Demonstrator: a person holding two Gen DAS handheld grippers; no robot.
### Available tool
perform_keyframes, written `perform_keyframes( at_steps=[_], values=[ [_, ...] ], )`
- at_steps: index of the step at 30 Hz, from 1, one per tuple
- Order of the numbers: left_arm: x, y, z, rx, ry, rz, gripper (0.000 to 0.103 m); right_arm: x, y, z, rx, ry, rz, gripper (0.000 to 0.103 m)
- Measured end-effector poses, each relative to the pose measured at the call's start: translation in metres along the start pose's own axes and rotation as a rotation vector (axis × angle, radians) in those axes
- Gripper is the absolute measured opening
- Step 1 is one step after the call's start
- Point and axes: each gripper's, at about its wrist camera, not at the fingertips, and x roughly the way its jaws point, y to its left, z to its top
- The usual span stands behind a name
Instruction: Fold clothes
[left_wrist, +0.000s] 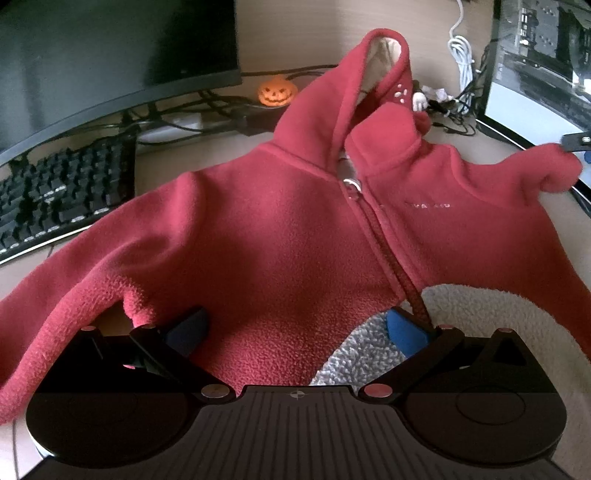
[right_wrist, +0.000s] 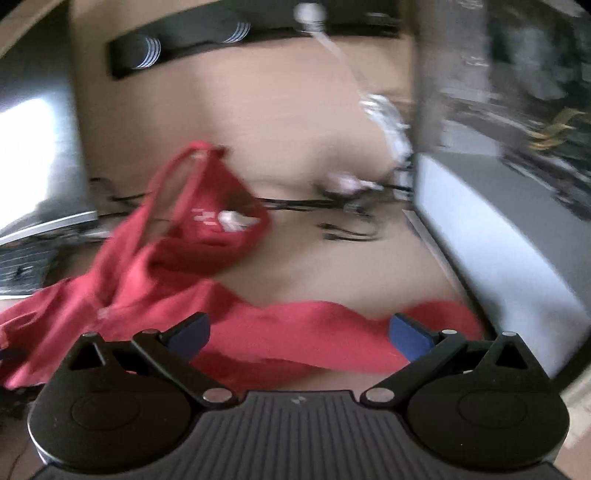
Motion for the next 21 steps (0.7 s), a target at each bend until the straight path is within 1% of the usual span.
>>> perform_keyframes(
  at_steps=[5,6,10,16,21],
  values=[
    [-0.004,0.012,-0.002,0.009,0.010,-0.011,0.103,-0.006,-0.017,-0.009,0.050,0.034,0.076,0.103],
    [-0.004,0.015,-0.002,0.010,0.012,-0.014,0.103,-0.008,-0.016,-0.012,0.065,0.048,0.114,0.103],
    [-0.007,0.024,-0.004,0.017,0.020,-0.023,0.103,-0.044,-0.005,-0.032,-0.131,0.084,0.271,0.103],
    [-0.008,0.024,-0.006,0.012,0.010,-0.017,0.103,-0.006,-0.003,-0.023,-0.345,0.140,-0.020,0.103],
    [-0.009,0.023,-0.007,0.007,-0.001,-0.011,0.103,-0.043,-0.020,0.032,-0.154,-0.194,-0.153,0.103]
  ],
)
